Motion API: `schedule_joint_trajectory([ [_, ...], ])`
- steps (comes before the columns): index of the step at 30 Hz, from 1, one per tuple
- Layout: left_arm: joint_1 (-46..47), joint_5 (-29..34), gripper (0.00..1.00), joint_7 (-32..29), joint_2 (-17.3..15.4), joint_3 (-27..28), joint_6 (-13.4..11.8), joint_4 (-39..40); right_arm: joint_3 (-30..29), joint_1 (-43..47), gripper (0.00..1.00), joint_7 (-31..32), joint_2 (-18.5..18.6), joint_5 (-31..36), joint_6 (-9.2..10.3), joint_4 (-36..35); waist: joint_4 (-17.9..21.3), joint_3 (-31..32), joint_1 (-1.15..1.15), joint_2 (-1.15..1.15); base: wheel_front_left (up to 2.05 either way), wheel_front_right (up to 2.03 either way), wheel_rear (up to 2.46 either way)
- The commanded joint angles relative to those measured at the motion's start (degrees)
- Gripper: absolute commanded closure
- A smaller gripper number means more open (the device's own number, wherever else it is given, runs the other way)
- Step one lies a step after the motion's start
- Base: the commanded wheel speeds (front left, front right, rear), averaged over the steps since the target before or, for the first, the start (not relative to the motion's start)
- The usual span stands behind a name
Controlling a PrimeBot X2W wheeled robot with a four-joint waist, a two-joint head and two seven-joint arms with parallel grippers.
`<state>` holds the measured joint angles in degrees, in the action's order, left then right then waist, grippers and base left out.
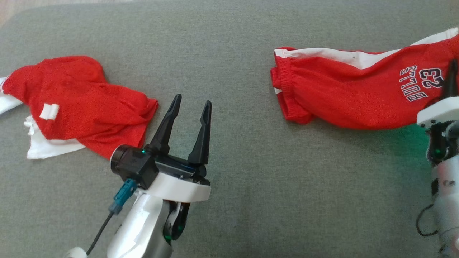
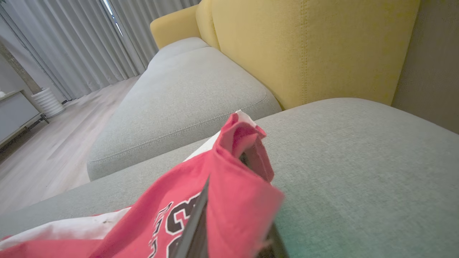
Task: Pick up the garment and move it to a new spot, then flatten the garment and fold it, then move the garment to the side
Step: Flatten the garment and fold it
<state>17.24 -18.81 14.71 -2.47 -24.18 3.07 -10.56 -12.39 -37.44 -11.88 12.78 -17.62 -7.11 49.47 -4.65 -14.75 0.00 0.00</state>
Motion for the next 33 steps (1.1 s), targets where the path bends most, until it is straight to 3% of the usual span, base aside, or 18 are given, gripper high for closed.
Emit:
schedule_joint_trajectory([
  [1, 0.9, 0.6, 0.00, 0.3, -0.4, 1.7, 0.3, 1.6, 1.1, -1.1, 1.00, -0.6, -0.8, 0.4, -0.37, -2.5, -0.3, 0.1, 0.00, 0.00, 0.00, 0.00, 0.00],
  [7, 0.4, 0.5, 0.00, 0.3, -0.4, 1.8, 0.2, 0.9, 4.5, -1.7, 1.00, -0.5, -4.9, 0.5, -0.37, -5.6, -1.6, 1.9, 0.00, 0.00, 0.00, 0.00, 0.00],
  [13, -0.5, 0.0, 0.00, 0.3, -0.4, 1.9, -0.1, 0.6, 11.5, -1.4, 1.00, 1.3, -8.5, -0.5, -0.37, -8.7, -3.8, 3.7, 0.00, 0.00, 0.00, 0.00, 0.00],
  [21, -1.4, -0.4, 0.00, 0.3, -0.4, 1.5, -0.5, 0.5, 20.3, -0.3, 1.00, 3.1, -9.8, -2.3, -0.37, -7.9, -6.5, 4.4, 0.00, 0.00, 0.00, 0.00, 0.00],
  [33, -1.7, -0.3, 0.00, 0.3, -0.4, 1.8, -0.7, 0.6, 33.4, -0.9, 1.00, 2.6, -9.9, -8.1, -0.37, 0.5, -7.4, 4.0, 0.00, 0.00, 0.00, 0.00, 0.00],
])
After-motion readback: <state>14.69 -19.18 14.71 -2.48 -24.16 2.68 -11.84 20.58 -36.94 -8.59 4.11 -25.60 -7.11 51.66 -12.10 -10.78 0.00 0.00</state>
